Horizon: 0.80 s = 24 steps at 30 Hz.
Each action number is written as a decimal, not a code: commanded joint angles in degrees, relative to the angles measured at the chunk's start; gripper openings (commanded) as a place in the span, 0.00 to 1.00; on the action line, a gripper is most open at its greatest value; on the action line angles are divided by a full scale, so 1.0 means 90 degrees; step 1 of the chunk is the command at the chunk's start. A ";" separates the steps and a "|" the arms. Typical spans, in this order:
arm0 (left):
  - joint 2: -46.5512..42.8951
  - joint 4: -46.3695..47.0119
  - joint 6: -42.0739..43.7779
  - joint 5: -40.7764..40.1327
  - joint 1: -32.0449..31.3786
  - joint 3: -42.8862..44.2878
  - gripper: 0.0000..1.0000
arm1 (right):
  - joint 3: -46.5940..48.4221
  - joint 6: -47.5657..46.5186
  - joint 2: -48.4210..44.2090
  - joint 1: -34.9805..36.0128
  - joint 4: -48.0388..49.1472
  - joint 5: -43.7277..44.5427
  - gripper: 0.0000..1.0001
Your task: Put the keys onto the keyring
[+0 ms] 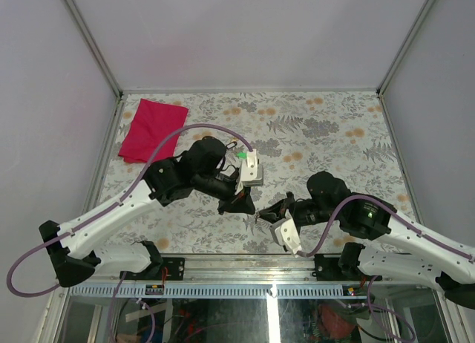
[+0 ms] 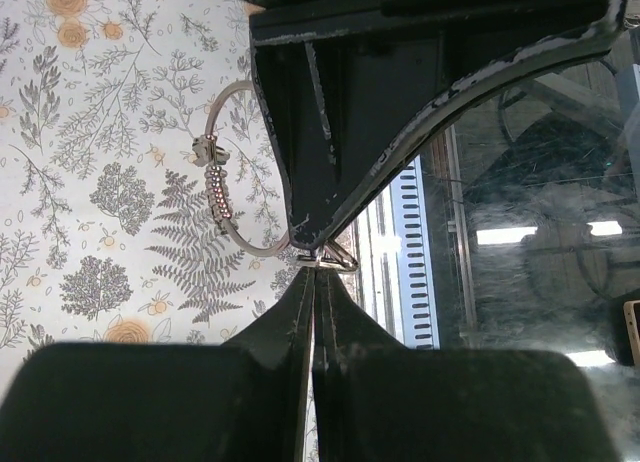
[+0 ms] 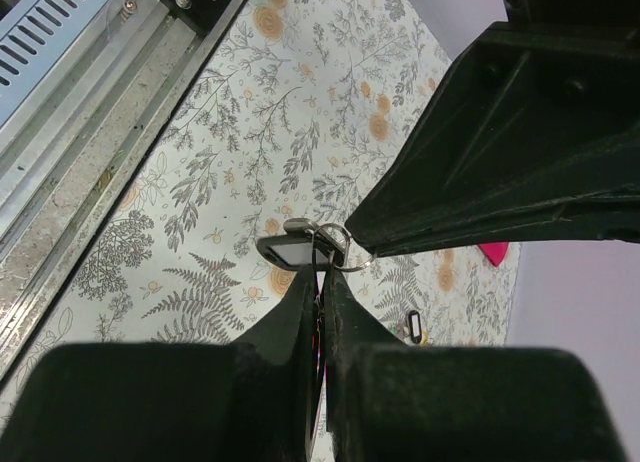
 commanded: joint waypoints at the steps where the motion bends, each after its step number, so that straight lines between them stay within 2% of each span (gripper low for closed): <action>1: -0.0015 -0.0042 0.0133 0.0156 -0.0071 0.0297 0.00 | 0.0332 0.0005 0.0048 -0.0016 0.0261 -0.0239 0.00; 24: 0.0236 -0.0646 0.0457 0.0119 -0.0286 0.0675 0.00 | 0.0367 0.0074 0.0068 -0.0016 0.0276 -0.0235 0.00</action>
